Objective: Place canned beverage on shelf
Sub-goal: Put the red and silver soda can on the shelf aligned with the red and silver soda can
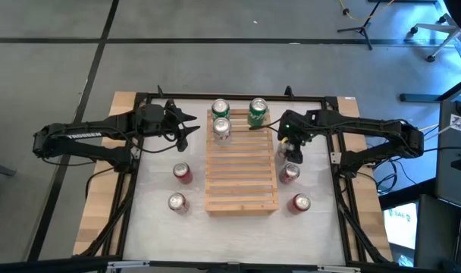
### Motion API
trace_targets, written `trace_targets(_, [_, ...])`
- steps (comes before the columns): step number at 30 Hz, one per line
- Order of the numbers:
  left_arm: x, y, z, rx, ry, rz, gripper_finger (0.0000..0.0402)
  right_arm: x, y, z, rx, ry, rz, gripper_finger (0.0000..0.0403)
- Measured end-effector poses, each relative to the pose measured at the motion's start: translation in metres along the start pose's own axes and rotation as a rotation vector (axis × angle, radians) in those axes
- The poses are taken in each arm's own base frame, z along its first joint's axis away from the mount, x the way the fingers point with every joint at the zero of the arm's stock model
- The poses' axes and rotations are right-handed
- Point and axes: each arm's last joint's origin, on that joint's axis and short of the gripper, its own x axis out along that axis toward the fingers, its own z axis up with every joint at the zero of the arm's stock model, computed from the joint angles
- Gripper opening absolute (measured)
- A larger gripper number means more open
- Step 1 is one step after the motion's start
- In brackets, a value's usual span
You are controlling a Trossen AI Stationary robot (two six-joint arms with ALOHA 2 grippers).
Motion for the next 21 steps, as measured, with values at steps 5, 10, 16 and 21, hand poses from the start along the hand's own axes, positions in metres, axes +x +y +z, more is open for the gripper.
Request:
trace_targets(5, [0.0000, 0.0001, 0.0000, 0.000, 0.000, 0.000, 0.0163, 0.0000, 0.0001, -0.0004, -0.004, 0.004, 0.000, 0.0394])
trace_targets(10, [0.0000, 0.0000, 0.0000, 0.000, 0.000, 0.000, 0.0163, 0.0000, 0.0000, -0.0004, -0.125, 0.004, 0.000, 0.0388])
trace_targets(16, [0.0000, 0.0001, 0.0000, 0.000, 0.000, 0.000, 0.0163, -0.0001, 0.0001, -0.0005, -0.281, 0.005, 0.001, 0.0377])
trace_targets(21, [0.0000, 0.0000, 0.0000, 0.000, 0.000, 0.000, 0.0163, -0.0001, 0.0003, -0.0019, -0.362, 0.020, 0.006, 0.0376])
